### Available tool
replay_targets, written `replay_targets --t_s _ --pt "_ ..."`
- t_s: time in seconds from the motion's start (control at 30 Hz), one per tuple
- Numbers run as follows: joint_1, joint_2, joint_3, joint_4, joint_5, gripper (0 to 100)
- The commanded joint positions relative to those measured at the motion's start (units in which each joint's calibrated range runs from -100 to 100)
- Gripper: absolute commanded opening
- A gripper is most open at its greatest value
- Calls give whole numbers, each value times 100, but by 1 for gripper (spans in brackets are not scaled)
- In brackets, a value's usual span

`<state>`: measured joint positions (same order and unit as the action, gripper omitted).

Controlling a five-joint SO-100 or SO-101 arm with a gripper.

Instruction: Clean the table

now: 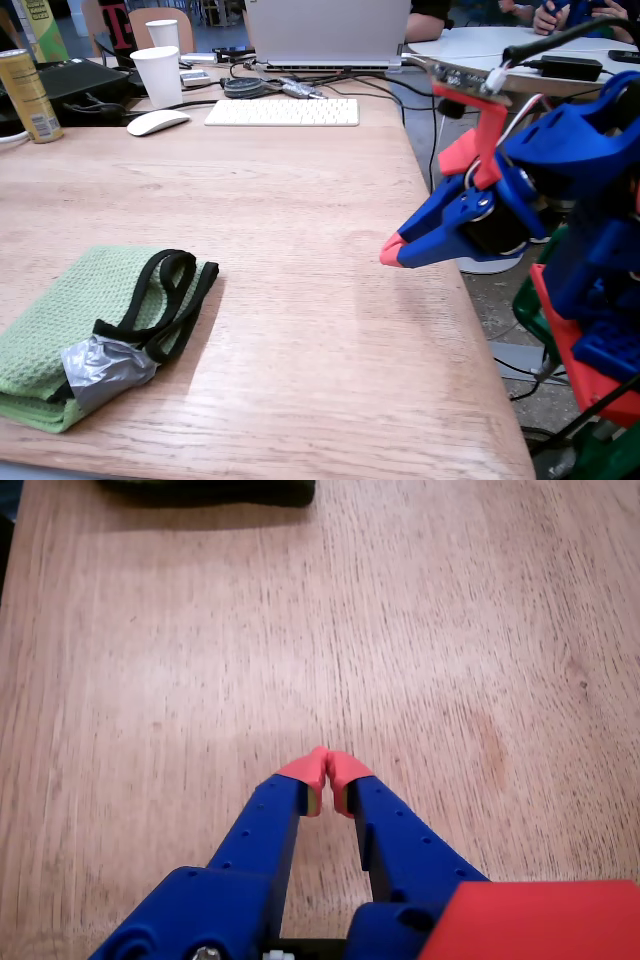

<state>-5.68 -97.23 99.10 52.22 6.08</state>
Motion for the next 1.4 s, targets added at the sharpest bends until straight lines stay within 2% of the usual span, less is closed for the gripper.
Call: replay_targets --t_s 0.0,0.63,1.1,1.37 --pt "-1648 -88 -14 -1067 -1074 0" --pt "-1665 -28 -33 -1067 -1070 0" --pt "-1631 6147 -5705 -969 -1060 0" --pt "-1631 8282 -7791 -960 -1055 0"
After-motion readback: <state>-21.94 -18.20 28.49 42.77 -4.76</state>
